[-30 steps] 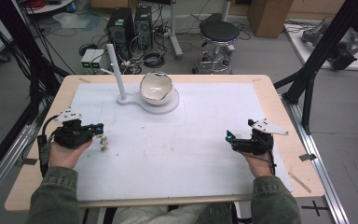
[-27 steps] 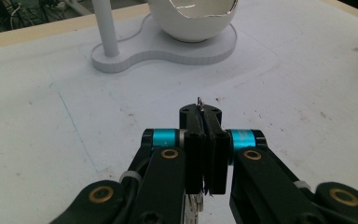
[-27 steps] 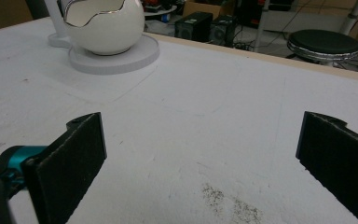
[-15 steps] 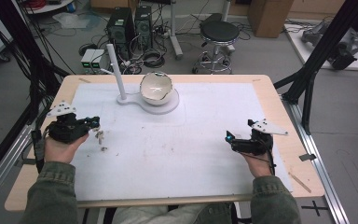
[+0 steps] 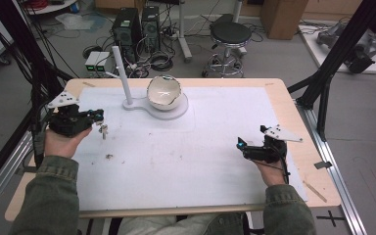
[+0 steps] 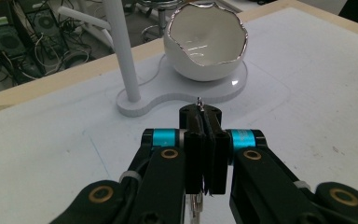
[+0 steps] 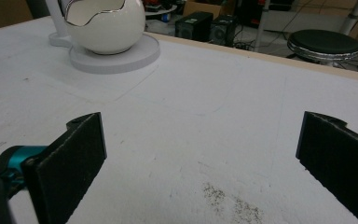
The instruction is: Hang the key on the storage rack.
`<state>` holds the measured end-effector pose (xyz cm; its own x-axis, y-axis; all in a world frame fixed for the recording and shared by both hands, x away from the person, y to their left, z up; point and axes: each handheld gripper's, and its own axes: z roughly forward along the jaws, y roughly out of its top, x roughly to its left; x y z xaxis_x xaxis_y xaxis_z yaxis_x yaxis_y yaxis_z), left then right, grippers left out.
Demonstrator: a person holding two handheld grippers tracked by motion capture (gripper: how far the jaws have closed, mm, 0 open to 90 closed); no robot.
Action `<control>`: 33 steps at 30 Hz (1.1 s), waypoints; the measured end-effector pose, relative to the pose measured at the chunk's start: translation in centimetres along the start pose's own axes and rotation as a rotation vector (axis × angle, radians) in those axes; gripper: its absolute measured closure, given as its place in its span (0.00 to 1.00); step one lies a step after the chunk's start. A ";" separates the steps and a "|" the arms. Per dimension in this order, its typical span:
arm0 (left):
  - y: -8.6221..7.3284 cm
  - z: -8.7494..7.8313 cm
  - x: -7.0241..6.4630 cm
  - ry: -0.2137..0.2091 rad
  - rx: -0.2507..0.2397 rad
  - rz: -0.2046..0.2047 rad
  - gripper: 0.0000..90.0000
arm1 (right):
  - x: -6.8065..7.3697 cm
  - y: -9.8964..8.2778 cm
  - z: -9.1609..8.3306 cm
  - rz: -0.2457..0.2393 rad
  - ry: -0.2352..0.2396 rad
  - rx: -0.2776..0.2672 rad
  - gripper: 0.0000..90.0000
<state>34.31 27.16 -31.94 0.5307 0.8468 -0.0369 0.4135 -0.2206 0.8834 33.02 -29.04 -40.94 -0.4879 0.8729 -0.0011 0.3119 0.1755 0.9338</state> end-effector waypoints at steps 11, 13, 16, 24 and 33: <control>2.3 -0.4 1.2 0.020 -0.032 -0.014 0.98 | -0.1 0.0 0.0 -0.002 -0.003 -0.005 0.00; 2.6 -0.6 1.3 0.023 -0.044 -0.028 0.98 | -0.1 0.0 0.0 -0.002 -0.005 -0.005 0.00; 3.3 -0.8 1.4 0.017 -0.069 -0.041 0.98 | -0.2 0.0 0.0 -0.004 -0.005 -0.007 0.00; 5.8 -0.5 1.3 0.027 -0.067 -0.005 0.98 | -0.1 0.0 0.0 -0.004 -0.006 -0.004 0.00; 7.8 0.0 1.7 0.039 -0.070 0.010 0.98 | -0.2 0.0 0.0 0.001 -0.001 -0.005 0.00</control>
<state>38.39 26.91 -25.12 0.5050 0.8630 -0.0113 0.3550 -0.1957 0.9142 33.12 -29.17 -40.97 -0.4864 0.8737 -0.0004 0.3087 0.1723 0.9354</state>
